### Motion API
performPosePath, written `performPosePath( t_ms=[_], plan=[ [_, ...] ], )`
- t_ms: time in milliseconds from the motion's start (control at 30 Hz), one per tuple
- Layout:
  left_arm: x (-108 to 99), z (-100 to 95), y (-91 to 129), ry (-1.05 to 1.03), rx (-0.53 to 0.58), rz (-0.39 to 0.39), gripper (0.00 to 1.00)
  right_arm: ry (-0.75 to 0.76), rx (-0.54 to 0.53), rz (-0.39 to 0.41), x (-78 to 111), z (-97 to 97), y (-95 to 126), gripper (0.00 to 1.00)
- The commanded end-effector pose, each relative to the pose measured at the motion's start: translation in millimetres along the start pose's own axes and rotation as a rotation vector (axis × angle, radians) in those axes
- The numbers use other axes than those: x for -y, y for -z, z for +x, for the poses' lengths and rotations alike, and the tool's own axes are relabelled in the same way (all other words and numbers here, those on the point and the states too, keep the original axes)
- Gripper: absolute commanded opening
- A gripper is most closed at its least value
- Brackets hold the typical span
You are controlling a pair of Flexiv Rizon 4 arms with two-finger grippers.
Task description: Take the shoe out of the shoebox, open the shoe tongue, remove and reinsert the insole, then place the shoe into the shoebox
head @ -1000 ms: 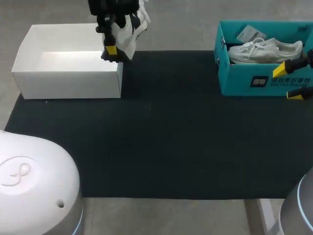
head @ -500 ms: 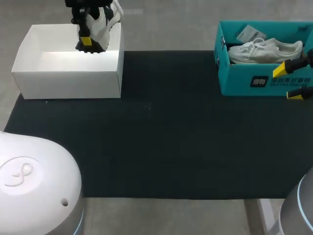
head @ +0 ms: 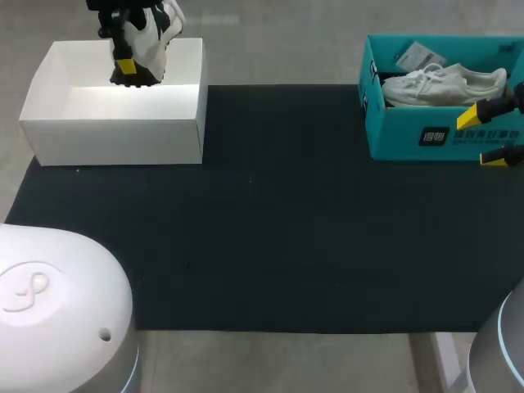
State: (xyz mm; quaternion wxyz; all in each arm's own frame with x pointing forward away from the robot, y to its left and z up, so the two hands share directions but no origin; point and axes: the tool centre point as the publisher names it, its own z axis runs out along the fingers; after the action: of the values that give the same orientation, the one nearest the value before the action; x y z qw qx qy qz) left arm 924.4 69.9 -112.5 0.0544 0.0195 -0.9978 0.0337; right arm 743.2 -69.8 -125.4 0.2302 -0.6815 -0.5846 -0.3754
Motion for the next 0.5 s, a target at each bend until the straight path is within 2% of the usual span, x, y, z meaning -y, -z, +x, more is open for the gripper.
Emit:
performPosePath(
  t_ms=[33, 367, 500],
  plan=[
    [-1, 0.2, 1, -0.001, 0.002, 0.0, 0.0, -0.001, 0.001, -0.001, 0.5, -0.1, -1, 1.0],
    [-1, -0.5, 3, -0.012, 0.017, -0.003, 0.0, -0.001, 0.001, -0.001, 0.5, -0.1, -1, 1.0],
    [-13, -11.7, 9, -0.017, 0.064, -0.009, 0.0, -0.001, 0.001, -0.001, 0.5, -0.1, -1, 1.0]
  ],
)
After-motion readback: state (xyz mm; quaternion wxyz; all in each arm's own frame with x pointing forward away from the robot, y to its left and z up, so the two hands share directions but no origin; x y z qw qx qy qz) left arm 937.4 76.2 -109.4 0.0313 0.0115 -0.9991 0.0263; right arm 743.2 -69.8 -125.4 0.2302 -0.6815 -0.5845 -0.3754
